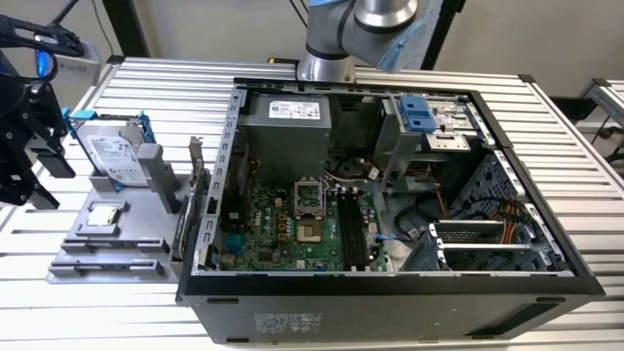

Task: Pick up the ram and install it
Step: 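Pick up the ram and move it above insertion slot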

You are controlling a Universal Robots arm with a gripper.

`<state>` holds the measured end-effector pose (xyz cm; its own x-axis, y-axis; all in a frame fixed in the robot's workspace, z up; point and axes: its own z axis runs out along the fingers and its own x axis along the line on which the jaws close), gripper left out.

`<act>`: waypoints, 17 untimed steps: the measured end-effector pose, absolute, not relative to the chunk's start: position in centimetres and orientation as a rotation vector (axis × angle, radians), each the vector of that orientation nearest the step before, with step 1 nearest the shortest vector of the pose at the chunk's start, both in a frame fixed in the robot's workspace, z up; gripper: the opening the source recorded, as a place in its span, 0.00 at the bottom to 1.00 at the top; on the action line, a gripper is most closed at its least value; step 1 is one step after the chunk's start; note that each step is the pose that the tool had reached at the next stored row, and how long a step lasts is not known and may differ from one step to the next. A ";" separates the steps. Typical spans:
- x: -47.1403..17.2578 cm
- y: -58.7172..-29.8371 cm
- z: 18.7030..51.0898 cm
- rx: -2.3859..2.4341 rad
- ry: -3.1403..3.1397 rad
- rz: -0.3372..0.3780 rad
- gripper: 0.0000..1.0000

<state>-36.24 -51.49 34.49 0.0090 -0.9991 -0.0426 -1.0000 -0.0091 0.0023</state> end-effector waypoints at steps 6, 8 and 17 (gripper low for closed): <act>-36.2 -51.5 34.1 -2.194 2.207 0.049 1.00; -36.2 -51.5 34.0 -2.187 2.215 0.049 1.00; -36.3 -51.5 33.8 -2.183 2.219 0.049 1.00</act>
<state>-36.25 -51.49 33.79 -0.0163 -0.9990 -0.0426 -0.9999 0.0162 0.0022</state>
